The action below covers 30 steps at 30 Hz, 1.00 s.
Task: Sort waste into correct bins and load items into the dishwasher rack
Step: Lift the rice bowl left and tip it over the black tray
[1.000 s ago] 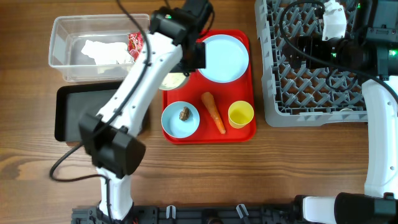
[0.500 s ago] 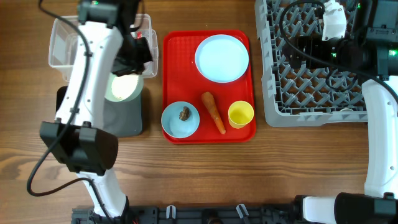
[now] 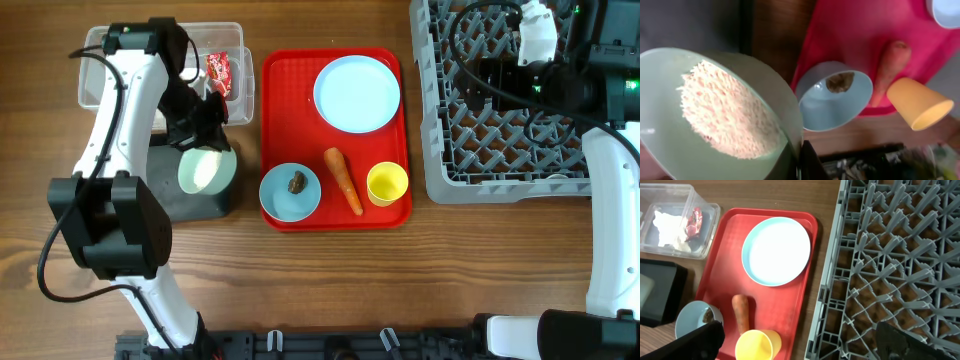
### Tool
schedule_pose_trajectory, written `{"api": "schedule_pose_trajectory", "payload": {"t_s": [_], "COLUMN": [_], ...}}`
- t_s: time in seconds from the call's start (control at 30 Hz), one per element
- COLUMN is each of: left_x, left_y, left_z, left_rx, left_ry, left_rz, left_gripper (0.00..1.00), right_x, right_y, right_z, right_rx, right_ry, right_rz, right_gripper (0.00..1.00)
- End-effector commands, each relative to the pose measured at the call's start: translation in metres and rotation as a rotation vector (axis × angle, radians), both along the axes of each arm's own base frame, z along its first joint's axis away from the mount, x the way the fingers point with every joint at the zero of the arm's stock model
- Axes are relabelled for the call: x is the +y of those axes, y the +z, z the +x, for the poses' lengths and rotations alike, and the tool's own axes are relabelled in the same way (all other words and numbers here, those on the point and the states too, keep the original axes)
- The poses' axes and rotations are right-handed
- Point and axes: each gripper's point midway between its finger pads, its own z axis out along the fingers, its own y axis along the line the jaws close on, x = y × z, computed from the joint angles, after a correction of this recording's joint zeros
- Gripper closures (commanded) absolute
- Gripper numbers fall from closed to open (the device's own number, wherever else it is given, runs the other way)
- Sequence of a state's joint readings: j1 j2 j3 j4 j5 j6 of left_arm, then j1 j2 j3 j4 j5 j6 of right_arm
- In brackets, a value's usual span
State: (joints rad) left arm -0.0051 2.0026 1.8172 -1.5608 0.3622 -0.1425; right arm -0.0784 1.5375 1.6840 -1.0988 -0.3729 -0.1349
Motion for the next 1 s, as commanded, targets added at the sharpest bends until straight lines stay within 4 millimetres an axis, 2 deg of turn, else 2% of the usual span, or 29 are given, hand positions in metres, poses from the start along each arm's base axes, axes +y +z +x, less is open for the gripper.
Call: {"api": "schedule_pose_trajectory", "payload": {"t_s": [0.0, 0.23, 0.37, 0.5, 0.6, 0.7, 0.8, 0.97], "left_x": [-0.006, 0.02, 0.045, 0.052, 0.06, 0.063, 0.058, 0.056], "left_y": [0.011, 0.019, 0.024, 0.038, 0.042, 0.042, 0.046, 0.03], "left_z": [-0.002, -0.004, 0.005, 0.013, 0.014, 0.013, 0.014, 0.003], "left_rx": [-0.041, -0.068, -0.13, -0.212, -0.235, -0.234, -0.264, -0.238], "left_ry": [-0.024, -0.002, 0.062, 0.095, 0.117, 0.126, 0.107, 0.115], "left_rz": [-0.17, -0.255, -0.31, -0.427, -0.45, -0.451, -0.501, -0.552], "left_gripper": [0.96, 0.96, 0.96, 0.96, 0.96, 0.96, 0.96, 0.96], "right_x": [-0.002, -0.002, -0.002, -0.002, -0.002, -0.002, -0.002, -0.002], "right_y": [-0.003, -0.003, -0.002, -0.002, -0.002, -0.002, -0.002, -0.001], "right_z": [0.003, 0.003, 0.005, 0.005, 0.004, 0.004, 0.005, 0.006], "right_rx": [0.011, 0.01, 0.002, 0.002, 0.003, 0.003, 0.003, -0.004], "right_ry": [-0.009, -0.009, -0.008, -0.009, -0.009, -0.009, -0.009, -0.008], "right_rz": [-0.003, -0.003, -0.003, -0.003, -0.003, -0.003, -0.003, -0.004], "right_gripper": [0.0, 0.0, 0.0, 0.0, 0.0, 0.0, 0.0, 0.0]}}
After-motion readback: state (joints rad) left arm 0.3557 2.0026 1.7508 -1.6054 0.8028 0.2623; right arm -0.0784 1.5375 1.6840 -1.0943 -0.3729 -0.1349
